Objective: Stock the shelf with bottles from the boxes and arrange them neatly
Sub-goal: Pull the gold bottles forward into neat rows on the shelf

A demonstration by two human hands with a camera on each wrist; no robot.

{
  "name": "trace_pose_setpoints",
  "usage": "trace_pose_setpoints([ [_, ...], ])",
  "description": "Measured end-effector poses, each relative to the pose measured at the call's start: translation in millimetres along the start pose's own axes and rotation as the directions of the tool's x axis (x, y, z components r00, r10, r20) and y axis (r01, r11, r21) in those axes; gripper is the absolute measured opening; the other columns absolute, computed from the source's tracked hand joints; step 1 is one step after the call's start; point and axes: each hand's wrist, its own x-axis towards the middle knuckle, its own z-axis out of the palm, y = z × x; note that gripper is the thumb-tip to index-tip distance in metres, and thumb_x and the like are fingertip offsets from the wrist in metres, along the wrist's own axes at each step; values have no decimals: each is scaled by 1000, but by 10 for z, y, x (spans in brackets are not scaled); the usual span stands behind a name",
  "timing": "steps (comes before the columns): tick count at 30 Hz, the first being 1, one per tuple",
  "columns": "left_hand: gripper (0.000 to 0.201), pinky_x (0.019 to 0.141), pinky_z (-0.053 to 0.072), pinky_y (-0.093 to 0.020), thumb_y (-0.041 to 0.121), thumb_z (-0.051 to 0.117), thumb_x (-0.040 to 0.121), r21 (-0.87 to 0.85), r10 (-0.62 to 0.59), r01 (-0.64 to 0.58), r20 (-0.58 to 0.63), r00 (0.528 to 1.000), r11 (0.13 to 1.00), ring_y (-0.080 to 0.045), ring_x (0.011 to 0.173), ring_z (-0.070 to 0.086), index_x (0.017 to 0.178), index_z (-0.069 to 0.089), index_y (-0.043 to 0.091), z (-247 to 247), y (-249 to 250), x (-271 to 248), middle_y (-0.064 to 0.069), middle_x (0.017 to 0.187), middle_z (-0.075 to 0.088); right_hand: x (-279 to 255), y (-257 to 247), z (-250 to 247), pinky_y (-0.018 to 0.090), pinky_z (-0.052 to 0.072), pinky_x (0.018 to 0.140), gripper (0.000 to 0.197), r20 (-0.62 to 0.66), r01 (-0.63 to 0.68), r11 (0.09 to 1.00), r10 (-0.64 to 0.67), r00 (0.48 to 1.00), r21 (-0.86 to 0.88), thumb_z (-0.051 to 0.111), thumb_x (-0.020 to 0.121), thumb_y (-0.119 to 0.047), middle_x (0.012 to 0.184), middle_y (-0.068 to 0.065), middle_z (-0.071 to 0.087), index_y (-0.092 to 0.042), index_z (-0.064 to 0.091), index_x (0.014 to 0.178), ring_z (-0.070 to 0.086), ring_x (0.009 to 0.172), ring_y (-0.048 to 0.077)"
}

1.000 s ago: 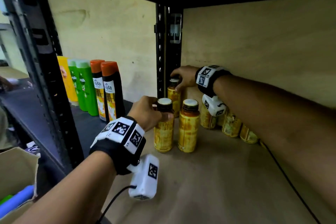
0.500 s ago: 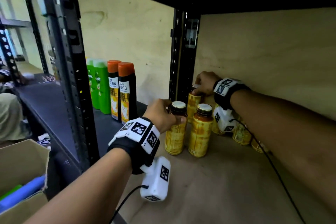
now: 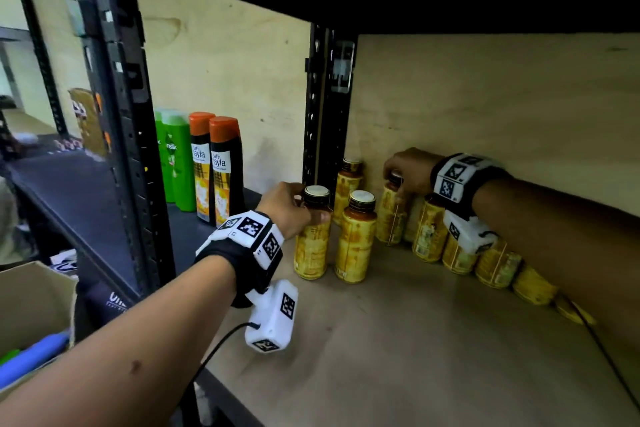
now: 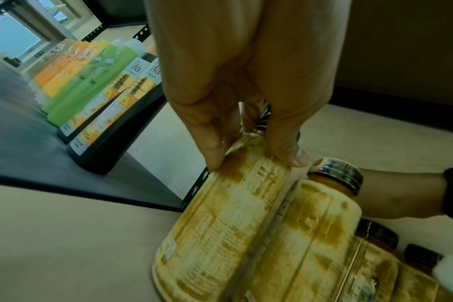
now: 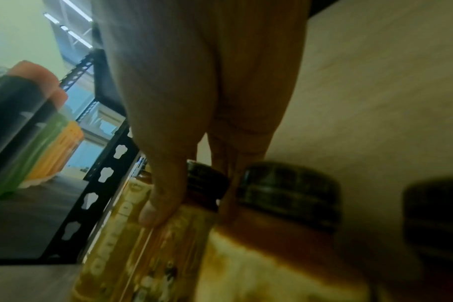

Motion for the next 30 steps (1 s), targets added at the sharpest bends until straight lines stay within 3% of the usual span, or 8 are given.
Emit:
trace_pose_setpoints([
  [4, 52, 91, 54, -33, 33, 81, 73, 55, 8, -6, -44, 999, 998, -19, 100, 66, 121, 63, 21, 4, 58, -103, -3, 108, 71, -19, -54, 35, 42, 53, 86, 59, -67, -28, 999, 30, 997, 37, 83, 75, -34, 120, 15, 63, -9, 58, 122, 61, 104, 32],
  [7, 57, 94, 52, -34, 35, 81, 72, 48, -29, 31, -47, 999, 998, -19, 104, 65, 124, 61, 21, 11, 104, -142, -3, 110, 70, -61, -65, 63, 43, 49, 93, 76, -78, -2, 997, 8, 997, 79, 78, 79, -38, 133, 19, 52, -8, 43, 140, 55, 115, 36],
  [9, 67, 94, 53, -37, 45, 82, 62, 15, -60, 60, -48, 997, 998, -20, 103, 65, 122, 61, 23, 11, 115, -165, -3, 110, 70, -178, -77, 33, 44, 46, 96, 85, -123, 41, 995, -29, 992, 94, 76, 81, -39, 138, 21, 44, -10, 31, 147, 49, 121, 38],
  [14, 81, 91, 54, -40, 62, 78, 35, -114, -93, 87, -45, 995, 990, -20, 99, 67, 109, 63, 33, 90, -103, -17, -4, 107, 71, -709, -209, -15, 41, 44, 99, 71, -263, 190, 952, -124, 957, 241, 70, 88, -27, 140, 18, 45, -8, 34, 147, 47, 125, 33],
  [18, 71, 97, 50, -35, 37, 84, 67, -120, -83, 76, -61, 995, 990, -23, 108, 63, 130, 57, 17, 59, 68, -214, -7, 119, 66, -909, -454, 152, 41, 45, 103, 74, -162, 88, 837, 1, 987, 541, 75, 84, -28, 140, 10, 51, -11, 36, 145, 52, 124, 25],
  [21, 71, 91, 47, -24, 33, 80, 75, -93, -66, 56, -102, 993, 994, -23, 112, 61, 137, 51, 14, 72, 10, -157, -7, 124, 63, -903, -709, 319, 39, 43, 107, 74, -67, 33, 553, 41, 997, 832, 80, 79, -25, 137, 2, 55, -14, 40, 141, 52, 127, 20],
  [23, 68, 89, 47, -23, 33, 80, 76, -72, -46, 37, -129, 991, 997, -23, 112, 61, 135, 53, 15, 97, -9, -152, -8, 123, 64, -875, -862, 426, 39, 43, 107, 58, -87, 56, 465, 45, 995, 883, 78, 81, -17, 129, 2, 61, -15, 50, 132, 57, 120, 18],
  [30, 49, 87, 52, -29, 29, 78, 77, -14, 12, -13, -117, 993, 1000, -25, 103, 66, 123, 64, 18, 145, 39, 117, -7, 111, 70, -841, -899, 566, 31, 44, 99, 56, -97, -29, 482, 233, 968, 876, 80, 78, -23, 122, 0, 63, -12, 55, 126, 58, 110, 16],
])
